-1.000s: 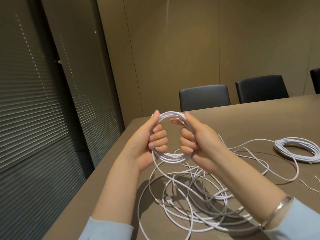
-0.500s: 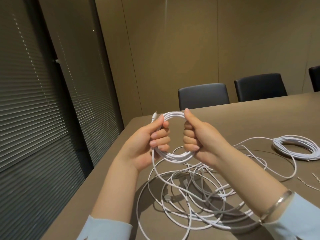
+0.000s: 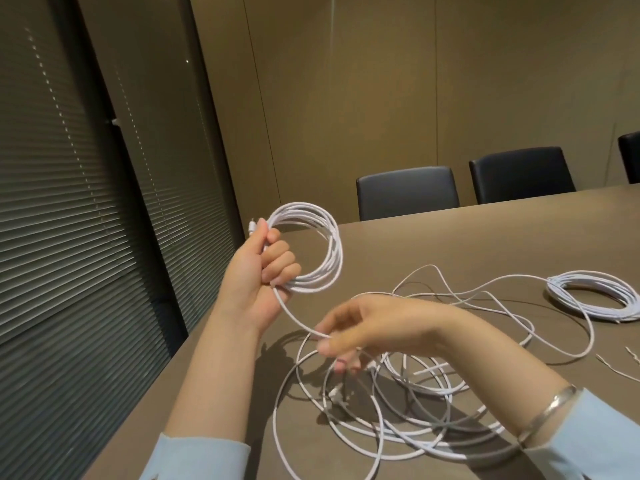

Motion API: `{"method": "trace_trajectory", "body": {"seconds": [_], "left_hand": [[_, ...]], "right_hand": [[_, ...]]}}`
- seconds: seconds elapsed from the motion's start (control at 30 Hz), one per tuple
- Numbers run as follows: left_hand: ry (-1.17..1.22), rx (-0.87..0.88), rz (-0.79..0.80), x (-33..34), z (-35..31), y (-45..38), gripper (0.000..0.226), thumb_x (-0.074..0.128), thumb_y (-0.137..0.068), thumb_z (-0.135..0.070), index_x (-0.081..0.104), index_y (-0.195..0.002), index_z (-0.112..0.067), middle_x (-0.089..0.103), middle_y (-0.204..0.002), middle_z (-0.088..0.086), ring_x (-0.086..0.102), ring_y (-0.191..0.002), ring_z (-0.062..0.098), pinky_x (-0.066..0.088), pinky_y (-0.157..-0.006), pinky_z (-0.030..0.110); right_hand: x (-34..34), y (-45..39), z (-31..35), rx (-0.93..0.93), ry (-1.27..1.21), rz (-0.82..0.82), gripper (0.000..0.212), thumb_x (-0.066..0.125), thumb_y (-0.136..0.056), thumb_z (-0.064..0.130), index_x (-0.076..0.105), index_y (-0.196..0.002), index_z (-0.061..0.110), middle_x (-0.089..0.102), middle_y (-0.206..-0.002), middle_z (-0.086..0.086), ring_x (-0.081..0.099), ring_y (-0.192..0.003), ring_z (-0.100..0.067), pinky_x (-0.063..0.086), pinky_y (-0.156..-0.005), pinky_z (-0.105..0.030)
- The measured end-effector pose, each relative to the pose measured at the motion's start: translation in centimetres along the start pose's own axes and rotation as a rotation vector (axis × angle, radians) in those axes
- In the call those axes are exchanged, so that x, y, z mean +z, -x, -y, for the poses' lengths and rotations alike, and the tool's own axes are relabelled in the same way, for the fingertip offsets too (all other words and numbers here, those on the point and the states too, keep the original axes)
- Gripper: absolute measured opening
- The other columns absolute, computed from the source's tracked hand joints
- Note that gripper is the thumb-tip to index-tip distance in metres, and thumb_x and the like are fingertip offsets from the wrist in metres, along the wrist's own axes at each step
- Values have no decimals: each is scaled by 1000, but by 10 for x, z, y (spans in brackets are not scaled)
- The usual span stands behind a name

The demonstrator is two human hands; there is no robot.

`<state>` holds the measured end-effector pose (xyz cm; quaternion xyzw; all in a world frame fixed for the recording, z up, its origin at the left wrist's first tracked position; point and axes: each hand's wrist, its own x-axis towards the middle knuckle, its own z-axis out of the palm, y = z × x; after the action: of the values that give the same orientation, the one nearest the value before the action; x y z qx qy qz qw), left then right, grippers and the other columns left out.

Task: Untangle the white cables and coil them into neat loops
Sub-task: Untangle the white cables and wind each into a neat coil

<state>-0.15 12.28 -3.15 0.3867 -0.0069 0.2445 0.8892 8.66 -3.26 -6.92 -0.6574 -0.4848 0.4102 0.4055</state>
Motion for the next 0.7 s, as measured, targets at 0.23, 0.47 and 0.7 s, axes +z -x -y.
{"method": "trace_trajectory", "body": {"seconds": [0.23,0.47,0.7], "left_hand": [[33,63,27,-17,-21,3,40,37,-101,-40,44,-69,-17,23,-46,-9,23,-33,6,23,-35,13],[26,107,-52,-43,-48,10,39,38,-102,-40,44,-70,-19,24,-46,-7,24,-32,8,23,-33,17],[-291,99,-165,-45,-34,1,37,40,-102,-40,42,-71,-18,21,-47,-9,17,-33,3,17,-30,16]], "right_hand": [[-22,5,-13,169,323,-65,21,69,-88,31,75,-82,11,46,-70,-10,42,-50,-12,48,-56,-24],[-70,27,-24,330,423,-484,34,73,-82,38,66,-61,13,44,-49,2,38,-44,-13,41,-48,-22],[-84,36,-20,164,-62,-667,18,60,-91,23,57,-79,10,36,-56,2,28,-46,-11,26,-45,-25]]}}
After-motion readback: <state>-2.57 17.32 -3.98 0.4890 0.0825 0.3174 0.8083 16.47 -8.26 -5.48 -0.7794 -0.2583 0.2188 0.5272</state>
